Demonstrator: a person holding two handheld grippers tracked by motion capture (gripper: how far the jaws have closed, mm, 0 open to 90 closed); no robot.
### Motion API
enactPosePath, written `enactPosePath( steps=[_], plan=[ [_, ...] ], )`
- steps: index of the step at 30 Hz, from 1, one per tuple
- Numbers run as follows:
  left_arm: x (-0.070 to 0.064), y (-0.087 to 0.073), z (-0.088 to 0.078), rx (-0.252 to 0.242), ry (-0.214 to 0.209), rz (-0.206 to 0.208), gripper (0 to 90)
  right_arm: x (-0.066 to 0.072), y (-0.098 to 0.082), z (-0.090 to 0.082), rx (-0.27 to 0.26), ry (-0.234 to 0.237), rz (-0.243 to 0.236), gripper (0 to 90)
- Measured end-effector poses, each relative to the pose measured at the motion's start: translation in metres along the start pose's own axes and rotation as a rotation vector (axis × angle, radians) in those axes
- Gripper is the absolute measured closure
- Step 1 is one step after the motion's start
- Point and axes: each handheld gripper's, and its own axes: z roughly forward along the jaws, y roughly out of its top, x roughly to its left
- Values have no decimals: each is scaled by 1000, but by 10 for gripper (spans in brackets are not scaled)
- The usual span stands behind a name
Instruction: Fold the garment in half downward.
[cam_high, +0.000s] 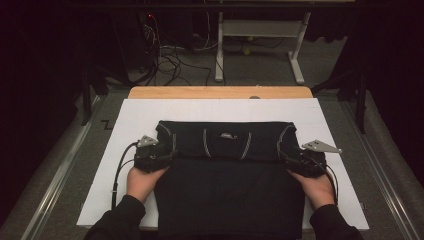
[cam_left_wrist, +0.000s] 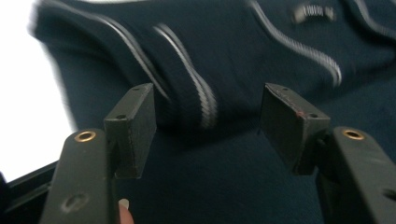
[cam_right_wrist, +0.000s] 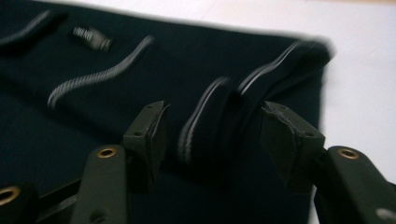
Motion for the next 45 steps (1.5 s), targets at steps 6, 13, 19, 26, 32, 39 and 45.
enactPosePath(
  steps=[6, 13, 19, 26, 32, 39, 45],
  plan=[
    [-8, -5, 15, 54, 88, 55, 508, 5, -3, 14, 72, 19, -24, 525],
    [-10, -4, 14, 20, 139, 129, 815, 3, -13, 8, 26, 27, -36, 827],
    [-9, -4, -5, -34, 108, 122, 827, 7, -14, -2, -15, 7, -66, 846],
    [-26, -12, -41, -80, 63, 175, 826, 13, -13, -22, -76, 10, -104, 848],
    [-42, -37, -53, -22, 27, 224, 825, 11, -27, -42, -74, 5, -115, 848],
    [-49, -62, -62, 15, -8, 216, 825, 16, -47, -61, -56, 16, -122, 848],
    [-50, -71, -72, 29, -21, 221, 822, 24, -60, -76, -31, 25, -128, 847]
  ],
)
